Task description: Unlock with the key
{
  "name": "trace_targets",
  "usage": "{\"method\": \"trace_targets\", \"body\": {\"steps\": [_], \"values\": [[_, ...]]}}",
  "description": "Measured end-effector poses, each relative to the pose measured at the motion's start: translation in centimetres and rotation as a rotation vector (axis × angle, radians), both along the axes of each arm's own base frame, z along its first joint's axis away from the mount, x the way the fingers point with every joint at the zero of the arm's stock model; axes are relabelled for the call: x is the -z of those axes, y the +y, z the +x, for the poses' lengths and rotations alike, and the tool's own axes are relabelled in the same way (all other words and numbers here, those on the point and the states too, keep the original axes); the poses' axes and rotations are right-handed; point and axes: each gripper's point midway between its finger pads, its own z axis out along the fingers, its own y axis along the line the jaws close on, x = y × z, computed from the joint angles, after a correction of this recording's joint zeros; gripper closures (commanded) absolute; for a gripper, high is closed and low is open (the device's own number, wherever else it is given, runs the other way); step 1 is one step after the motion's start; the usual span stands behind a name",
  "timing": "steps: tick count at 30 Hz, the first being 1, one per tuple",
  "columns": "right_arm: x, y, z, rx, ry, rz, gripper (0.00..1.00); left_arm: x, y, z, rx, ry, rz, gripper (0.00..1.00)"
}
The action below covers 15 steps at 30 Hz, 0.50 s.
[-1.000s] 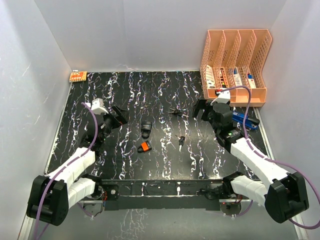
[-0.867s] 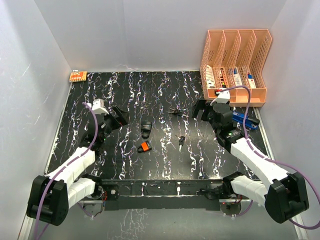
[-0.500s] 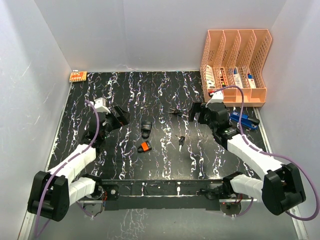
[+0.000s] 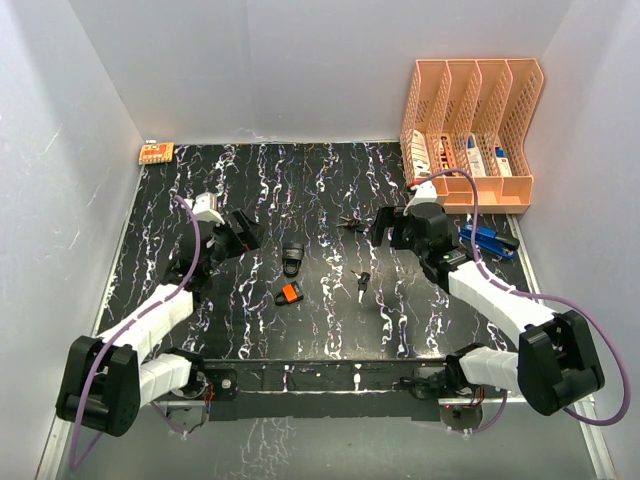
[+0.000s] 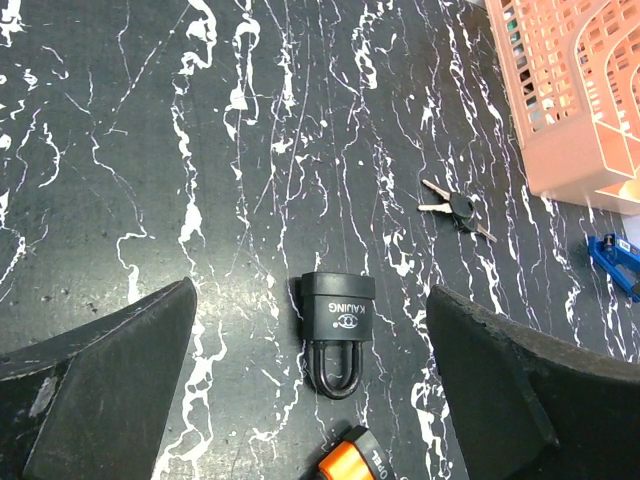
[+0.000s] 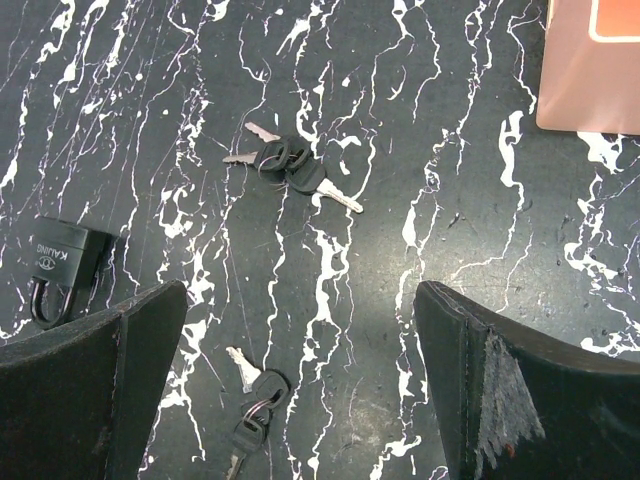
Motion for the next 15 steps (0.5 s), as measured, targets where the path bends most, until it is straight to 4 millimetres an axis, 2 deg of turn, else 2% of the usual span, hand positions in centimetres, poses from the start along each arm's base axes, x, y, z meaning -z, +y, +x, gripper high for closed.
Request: {"method": "trace_targets", "body": {"steps": [6,15], "values": [[0.2,0.0,0.0,0.002,0.005,0.0,0.02,0.3,-0.4,0.0,0.026,0.012,0.001,0.03],[2.1,0.1,0.1,0.005,0.057,-0.014,0.02,1.0,-1.2,0.0,0.068,0.027,0.0,0.03]]}}
